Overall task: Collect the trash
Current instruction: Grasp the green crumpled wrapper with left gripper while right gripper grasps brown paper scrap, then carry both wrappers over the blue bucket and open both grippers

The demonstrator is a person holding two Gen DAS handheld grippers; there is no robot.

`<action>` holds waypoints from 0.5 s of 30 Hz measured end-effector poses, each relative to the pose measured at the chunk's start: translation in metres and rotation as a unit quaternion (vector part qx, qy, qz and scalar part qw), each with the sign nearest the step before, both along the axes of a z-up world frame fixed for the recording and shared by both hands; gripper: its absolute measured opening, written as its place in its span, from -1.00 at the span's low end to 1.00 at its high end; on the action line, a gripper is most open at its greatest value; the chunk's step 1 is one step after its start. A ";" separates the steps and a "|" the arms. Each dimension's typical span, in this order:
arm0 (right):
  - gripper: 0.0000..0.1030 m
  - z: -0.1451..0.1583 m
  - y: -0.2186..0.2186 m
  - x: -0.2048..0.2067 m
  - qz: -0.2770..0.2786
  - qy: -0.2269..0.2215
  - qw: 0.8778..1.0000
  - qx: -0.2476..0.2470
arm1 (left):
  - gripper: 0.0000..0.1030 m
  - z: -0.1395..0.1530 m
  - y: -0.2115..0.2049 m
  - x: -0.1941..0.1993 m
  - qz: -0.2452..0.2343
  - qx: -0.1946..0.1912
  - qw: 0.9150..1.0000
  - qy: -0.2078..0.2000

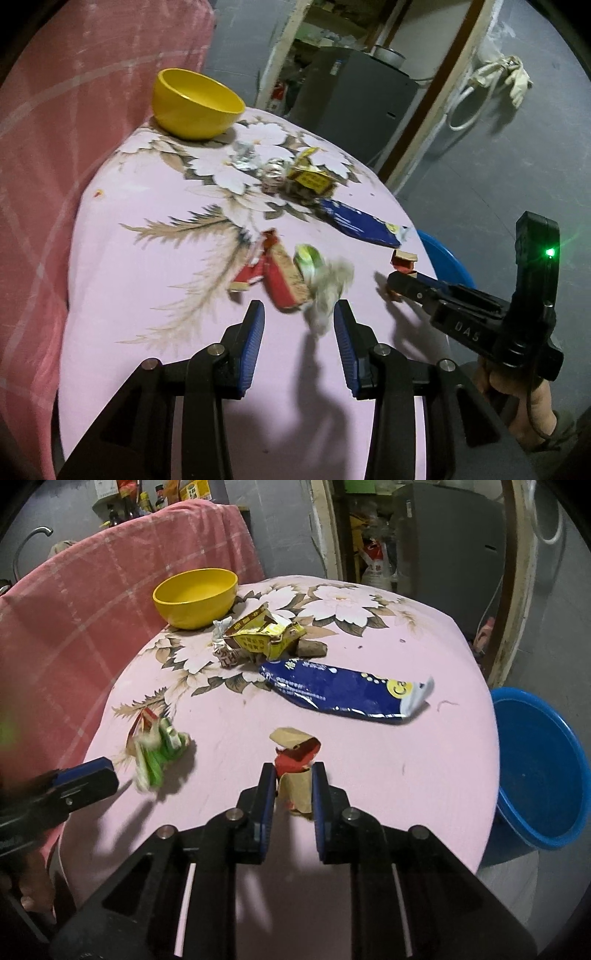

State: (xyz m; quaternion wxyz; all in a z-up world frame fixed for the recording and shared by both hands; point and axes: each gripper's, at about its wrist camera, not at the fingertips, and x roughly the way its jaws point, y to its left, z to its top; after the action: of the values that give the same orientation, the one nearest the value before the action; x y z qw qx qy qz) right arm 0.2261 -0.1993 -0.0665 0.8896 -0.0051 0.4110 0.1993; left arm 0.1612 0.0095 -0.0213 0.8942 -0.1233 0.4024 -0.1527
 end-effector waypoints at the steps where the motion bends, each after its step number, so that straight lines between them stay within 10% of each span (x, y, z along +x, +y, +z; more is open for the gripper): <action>1: -0.14 0.001 -0.001 -0.002 -0.001 -0.002 1.000 -0.002 | -0.35 0.000 -0.004 0.000 -0.004 0.000 1.000 0.001; 15: -0.14 0.007 -0.036 -0.024 -0.025 -0.026 0.999 -0.001 | -0.35 -0.020 -0.052 0.017 -0.040 0.034 0.998 0.022</action>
State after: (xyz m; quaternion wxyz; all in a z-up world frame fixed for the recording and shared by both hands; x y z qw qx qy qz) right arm 0.2021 -0.2357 -0.0595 0.9047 -0.0003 0.3879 0.1762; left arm 0.1782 -0.0428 -0.0417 0.8820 -0.0796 0.4315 -0.1719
